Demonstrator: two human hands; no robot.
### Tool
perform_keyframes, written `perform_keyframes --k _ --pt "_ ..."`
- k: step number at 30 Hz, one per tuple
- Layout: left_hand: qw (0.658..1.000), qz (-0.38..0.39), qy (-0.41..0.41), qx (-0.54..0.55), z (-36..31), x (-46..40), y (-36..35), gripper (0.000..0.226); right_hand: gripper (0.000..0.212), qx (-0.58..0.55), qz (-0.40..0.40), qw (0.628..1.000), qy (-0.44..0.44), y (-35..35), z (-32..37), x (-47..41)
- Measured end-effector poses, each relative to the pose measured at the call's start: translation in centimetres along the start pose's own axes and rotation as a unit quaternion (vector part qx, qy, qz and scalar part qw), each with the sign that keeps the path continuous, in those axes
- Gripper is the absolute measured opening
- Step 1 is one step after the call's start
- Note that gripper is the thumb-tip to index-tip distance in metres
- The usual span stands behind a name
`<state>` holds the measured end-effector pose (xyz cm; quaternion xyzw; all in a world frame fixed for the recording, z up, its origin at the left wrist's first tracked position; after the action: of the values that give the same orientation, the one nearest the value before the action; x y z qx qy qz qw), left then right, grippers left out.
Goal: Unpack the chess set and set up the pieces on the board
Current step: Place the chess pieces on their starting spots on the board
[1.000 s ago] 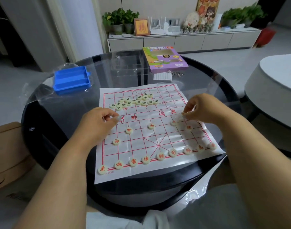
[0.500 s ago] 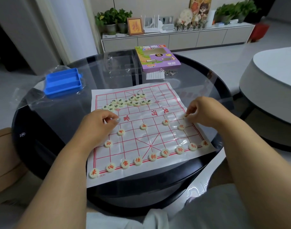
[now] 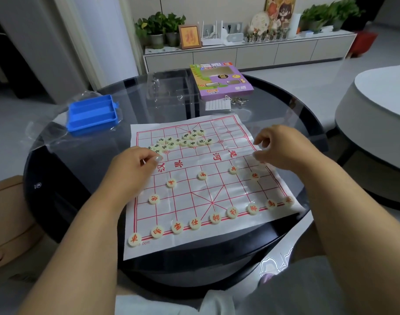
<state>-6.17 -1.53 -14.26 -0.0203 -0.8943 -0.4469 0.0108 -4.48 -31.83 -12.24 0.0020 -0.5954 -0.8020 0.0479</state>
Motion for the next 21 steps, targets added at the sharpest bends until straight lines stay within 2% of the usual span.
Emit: perform_keyframes --k 8,13,21 --pt "0.999 0.024 0.037 0.006 1.0 -1.2 1.1 0.019 0.020 -0.051 0.019 0.997 0.060 -1.0 4.1 -3.2" --pt "0.997 0.049 0.046 0.036 2.0 -2.0 0.7 0.033 0.019 -0.046 0.042 0.996 0.068 -1.4 5.1 -5.2" --pt "0.994 -0.001 0.036 0.104 2.7 -2.3 1.2 0.036 0.025 -0.070 0.079 0.992 0.063 -2.4 5.7 -7.9"
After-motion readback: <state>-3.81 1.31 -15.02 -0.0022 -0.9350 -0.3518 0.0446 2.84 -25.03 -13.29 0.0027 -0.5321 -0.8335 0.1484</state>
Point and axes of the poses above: each hand's wrist, its own x-axis away from the middle knuckle, its own y-axis out of the back of the hand, z = x × y, the point moved 5 cm from there along -x, towards the middle knuckle, and after that the axes turned 9 degrees about z, right-handed, at the moved point
